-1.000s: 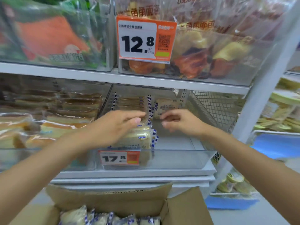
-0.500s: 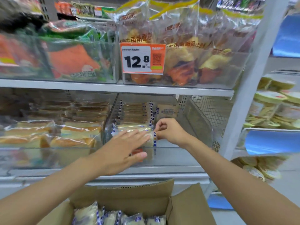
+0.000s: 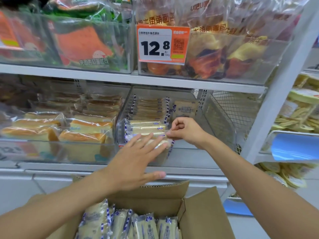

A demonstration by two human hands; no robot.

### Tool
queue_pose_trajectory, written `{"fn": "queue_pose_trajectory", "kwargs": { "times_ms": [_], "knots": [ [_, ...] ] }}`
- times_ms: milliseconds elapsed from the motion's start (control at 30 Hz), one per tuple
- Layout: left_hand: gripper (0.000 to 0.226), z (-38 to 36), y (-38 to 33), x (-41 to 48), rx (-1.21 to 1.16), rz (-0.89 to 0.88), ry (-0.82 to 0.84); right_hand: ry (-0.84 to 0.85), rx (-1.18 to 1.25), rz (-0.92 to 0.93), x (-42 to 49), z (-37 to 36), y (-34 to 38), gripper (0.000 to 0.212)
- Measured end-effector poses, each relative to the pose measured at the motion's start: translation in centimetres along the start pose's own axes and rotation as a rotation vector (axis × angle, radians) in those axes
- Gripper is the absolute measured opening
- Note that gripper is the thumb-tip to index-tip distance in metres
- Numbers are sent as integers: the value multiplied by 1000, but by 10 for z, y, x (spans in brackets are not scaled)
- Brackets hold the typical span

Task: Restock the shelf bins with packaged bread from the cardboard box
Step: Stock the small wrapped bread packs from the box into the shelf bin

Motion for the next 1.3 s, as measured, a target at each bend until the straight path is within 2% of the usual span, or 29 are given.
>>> {"fn": "queue_pose_trajectory", "kwargs": {
  "times_ms": [100,233,267,367,400,433,500,633,767,867,967,1033,1133,1167,1300],
  "knots": [
    [76,6,28,2,-34,108,27,42,26,-61,-1,-5,-3,23],
    [81,3,20,2,11,36,170,100,-4,-210,-5,-12,-3,16],
    [79,9,22,1,-8,22,178,122,-24,-279,-9,-15,-3,21],
    [73,54,66,-1,13,164,-125,176,2,-459,-18,-21,-6,81],
    [71,59,85,-6,65,259,-160,204,20,-479,-20,-26,-2,99],
    [69,54,100,-11,101,335,-122,240,10,-491,-20,-32,1,111],
    [66,36,111,-17,58,372,-10,275,-121,-511,-17,-44,4,118],
    [66,26,107,-16,-120,332,-65,143,-286,-471,7,-62,7,118],
    [63,27,105,-16,-110,345,-101,221,0,-499,15,-66,-15,131],
    [61,34,104,-16,-1,336,-118,240,-10,-473,8,-62,-12,143],
    [67,38,91,-12,211,189,-144,178,-87,-491,-1,-53,-5,134],
    [62,32,83,-9,280,51,-109,190,-292,-502,-8,-48,-5,116],
    [58,23,75,-7,399,-50,-39,297,-294,-413,-10,-54,-5,47],
    [60,20,74,-7,418,-67,-11,333,-251,-401,-12,-58,-4,37],
    [71,12,65,-5,421,-48,113,394,-198,-420,-9,-64,-7,52]
  ]
}}
Point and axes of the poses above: each hand's wrist, its own x-axis towards the middle knuckle, its own z-axis out of the back of the hand, y = z × x, the point moved 8 cm from there along x, towards the middle knuckle, and after that the axes turned 3 degrees about -z, right-handed, at the moved point
